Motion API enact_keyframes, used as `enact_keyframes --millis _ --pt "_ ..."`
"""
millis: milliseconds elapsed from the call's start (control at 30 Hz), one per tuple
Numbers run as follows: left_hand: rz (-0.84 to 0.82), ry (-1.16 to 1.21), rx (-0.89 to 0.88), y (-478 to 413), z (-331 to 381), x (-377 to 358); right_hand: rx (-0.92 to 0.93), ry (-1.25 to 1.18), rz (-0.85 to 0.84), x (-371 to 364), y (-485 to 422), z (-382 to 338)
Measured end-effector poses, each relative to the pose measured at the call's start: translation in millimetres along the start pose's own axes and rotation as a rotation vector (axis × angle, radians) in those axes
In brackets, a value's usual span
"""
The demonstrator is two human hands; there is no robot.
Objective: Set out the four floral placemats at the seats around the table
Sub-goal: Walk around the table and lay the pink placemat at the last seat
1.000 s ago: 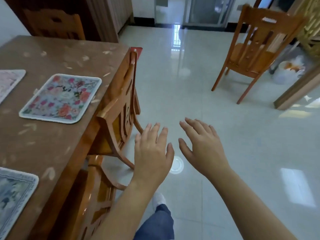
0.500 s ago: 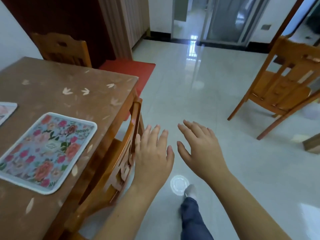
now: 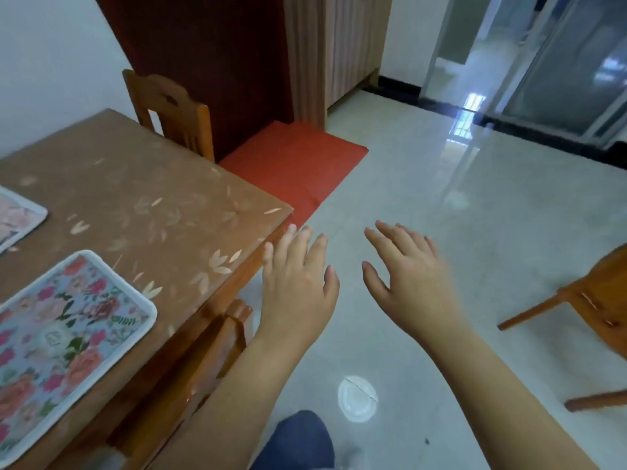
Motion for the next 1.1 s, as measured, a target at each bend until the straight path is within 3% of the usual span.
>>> enact_keyframes --millis 233,567,800,967,1100 --pt "0.070 -0.005 0.216 -91 -45 -35 0.154 -0.067 -0.084 -58 -118 14" --pt "0.302 -0.041 0.482 -212 -130 -42 0.389 -0.174 -0.216 -139 -287 -1" --pt "0.286 -0.151 0.622 -270 -159 -55 0.529 -0.267 -0.306 -186 -370 -1" --pt "0.259 -0.231 0.781 -331 -176 -68 0.729 -0.341 -0.363 -217 -447 -3" --pt "0.352 -0.222 0.973 -377 -181 -82 0.883 -0.395 -0.402 -231 -506 4"
Point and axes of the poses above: each hand's wrist, its own y-axis away from the middle knuckle, its own x-axis out of the back of the hand, z = x × y, the point moved 6 cm from there along -y, towards the middle knuckle, and after that the axes turned 5 degrees about x, right-handed, at the moved point
